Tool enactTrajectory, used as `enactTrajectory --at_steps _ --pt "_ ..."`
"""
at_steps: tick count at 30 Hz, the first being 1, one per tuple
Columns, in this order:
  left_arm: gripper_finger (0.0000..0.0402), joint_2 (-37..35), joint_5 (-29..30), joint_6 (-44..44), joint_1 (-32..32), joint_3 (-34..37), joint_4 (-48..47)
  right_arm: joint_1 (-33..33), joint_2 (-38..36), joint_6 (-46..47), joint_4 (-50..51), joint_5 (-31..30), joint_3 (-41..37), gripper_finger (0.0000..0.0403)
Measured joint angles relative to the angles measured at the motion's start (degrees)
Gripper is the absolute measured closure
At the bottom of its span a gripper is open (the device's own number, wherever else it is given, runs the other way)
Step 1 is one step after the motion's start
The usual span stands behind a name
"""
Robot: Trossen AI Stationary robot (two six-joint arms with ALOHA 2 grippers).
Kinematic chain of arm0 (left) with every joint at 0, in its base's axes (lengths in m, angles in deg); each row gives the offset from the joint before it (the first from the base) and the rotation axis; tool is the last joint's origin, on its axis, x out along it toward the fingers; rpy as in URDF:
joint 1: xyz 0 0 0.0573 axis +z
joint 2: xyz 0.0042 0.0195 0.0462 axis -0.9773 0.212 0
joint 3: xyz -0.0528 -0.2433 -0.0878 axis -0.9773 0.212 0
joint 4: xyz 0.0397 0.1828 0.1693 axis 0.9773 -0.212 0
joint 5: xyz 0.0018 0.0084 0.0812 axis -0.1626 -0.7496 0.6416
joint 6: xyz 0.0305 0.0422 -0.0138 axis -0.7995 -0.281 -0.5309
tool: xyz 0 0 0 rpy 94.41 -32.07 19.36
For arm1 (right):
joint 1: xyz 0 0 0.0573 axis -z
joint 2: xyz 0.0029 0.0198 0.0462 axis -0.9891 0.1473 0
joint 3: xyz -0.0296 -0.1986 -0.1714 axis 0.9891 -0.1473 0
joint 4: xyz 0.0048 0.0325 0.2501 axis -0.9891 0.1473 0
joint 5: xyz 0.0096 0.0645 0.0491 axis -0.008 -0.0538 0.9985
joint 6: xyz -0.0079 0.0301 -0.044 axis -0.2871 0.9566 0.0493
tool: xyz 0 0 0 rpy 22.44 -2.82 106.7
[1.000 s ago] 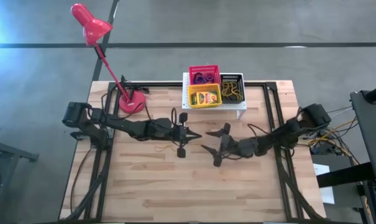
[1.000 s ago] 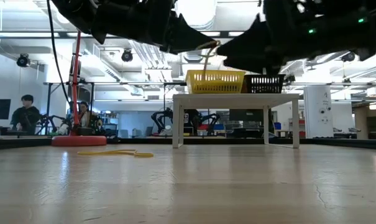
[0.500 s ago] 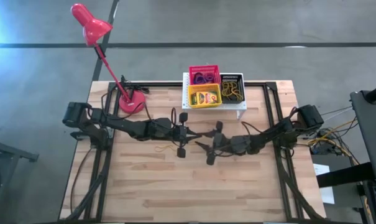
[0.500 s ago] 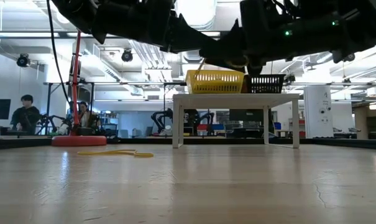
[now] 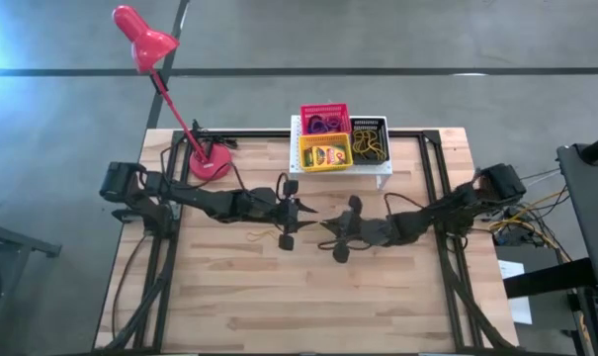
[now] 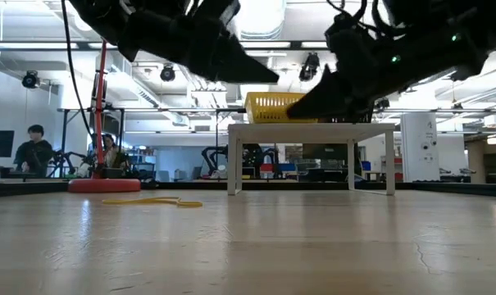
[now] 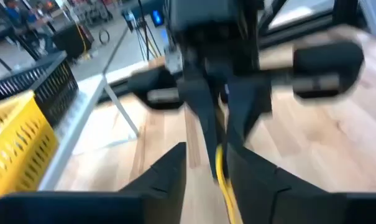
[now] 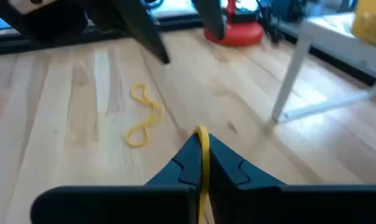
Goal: Pick & Place Office Desk Supplies
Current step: Put the yellow rubber band into the black bin on the shelf
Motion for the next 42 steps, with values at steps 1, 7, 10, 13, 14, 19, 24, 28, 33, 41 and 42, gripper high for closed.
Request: enactTrajectory --at_steps 1,7,10,13,14,19,24,28,33,41,42 --pt "0.0278 0.0 0.0 0.2 0.2 0.0 -1.0 -0.1 -1.3 1.3 2.6 0.0 0.0 0.0394" --pt "0.0267 0.0 0.2 5.5 0.9 0.0 -8.2 -0.9 -12.3 5.7 20.4 0.5 1.0 0.0394" --pt "0.0269 0.0 0.7 8.5 0.9 0.1 -11.4 -0.9 -18.3 5.7 29.7 0.5 3.7 0.0394" --pt "0.0271 0.0 0.8 10.7 0.9 1.8 -10.3 0.4 -23.6 3.4 37.9 0.0 7.9 0.0394" --pt "0.0271 0.0 0.9 11.4 0.9 2.8 -8.9 1.4 -25.3 2.4 40.6 -0.2 9.5 0.0394" --pt "0.0272 0.0 0.9 15.3 0.9 8.4 1.0 11.3 -29.5 -1.9 51.9 -0.6 17.9 0.0394" --pt "0.0272 0.0 0.9 19.5 0.9 12.1 7.4 27.9 -29.0 -5.2 59.2 -0.1 24.0 0.0394" --pt "0.0272 0.0 0.9 21.8 0.8 13.0 7.8 40.0 -25.7 -7.3 59.9 4.9 25.4 0.0394" --pt "0.0272 0.0 0.9 23.9 0.2 13.3 7.3 49.0 -21.4 -6.2 60.1 18.1 25.4 0.0394" --pt "0.0272 0.0 0.9 24.1 -1.1 13.3 7.3 50.0 -19.9 -7.4 62.8 19.1 26.4 0.0370" --pt "0.0272 0.0 0.9 24.1 -1.1 13.3 7.3 50.0 -20.3 -7.5 63.4 19.1 26.6 0.0360"
